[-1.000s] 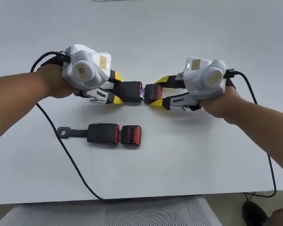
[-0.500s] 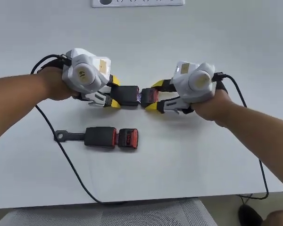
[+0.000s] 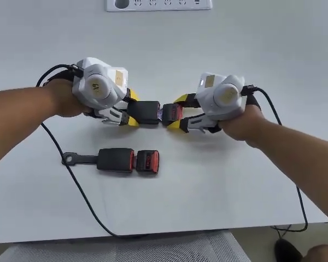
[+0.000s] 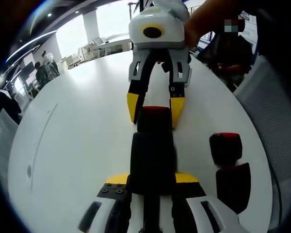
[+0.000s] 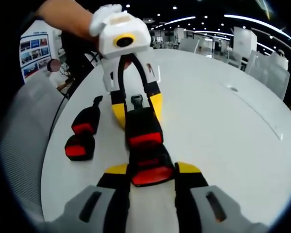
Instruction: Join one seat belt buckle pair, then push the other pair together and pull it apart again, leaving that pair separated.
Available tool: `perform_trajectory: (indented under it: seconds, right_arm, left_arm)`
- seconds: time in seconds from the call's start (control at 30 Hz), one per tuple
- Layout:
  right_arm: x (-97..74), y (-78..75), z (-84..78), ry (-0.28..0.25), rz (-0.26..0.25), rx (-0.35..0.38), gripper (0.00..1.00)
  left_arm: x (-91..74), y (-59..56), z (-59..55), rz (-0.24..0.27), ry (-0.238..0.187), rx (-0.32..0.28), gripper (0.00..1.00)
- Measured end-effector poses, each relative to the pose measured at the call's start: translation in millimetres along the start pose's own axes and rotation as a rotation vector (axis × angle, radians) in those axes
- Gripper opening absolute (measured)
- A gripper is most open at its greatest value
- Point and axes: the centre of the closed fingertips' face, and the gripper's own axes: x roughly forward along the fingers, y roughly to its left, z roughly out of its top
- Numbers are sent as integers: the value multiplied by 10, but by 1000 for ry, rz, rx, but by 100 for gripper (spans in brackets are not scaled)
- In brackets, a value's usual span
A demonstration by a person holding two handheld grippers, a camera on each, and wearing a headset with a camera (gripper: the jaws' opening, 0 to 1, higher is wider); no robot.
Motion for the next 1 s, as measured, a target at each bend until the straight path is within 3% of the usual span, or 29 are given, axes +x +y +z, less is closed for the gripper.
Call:
perform_trajectory:
  seconds: [0.27,1.0]
  right_arm:
    - [-15,-45,-15,6,16,-5,35]
    - [-399,-173,-360,-3,17,-8,36]
  left_arm:
    - [8,11,5,-3,0,-14,33]
    - [45,34,7,-3,-1,-36,33]
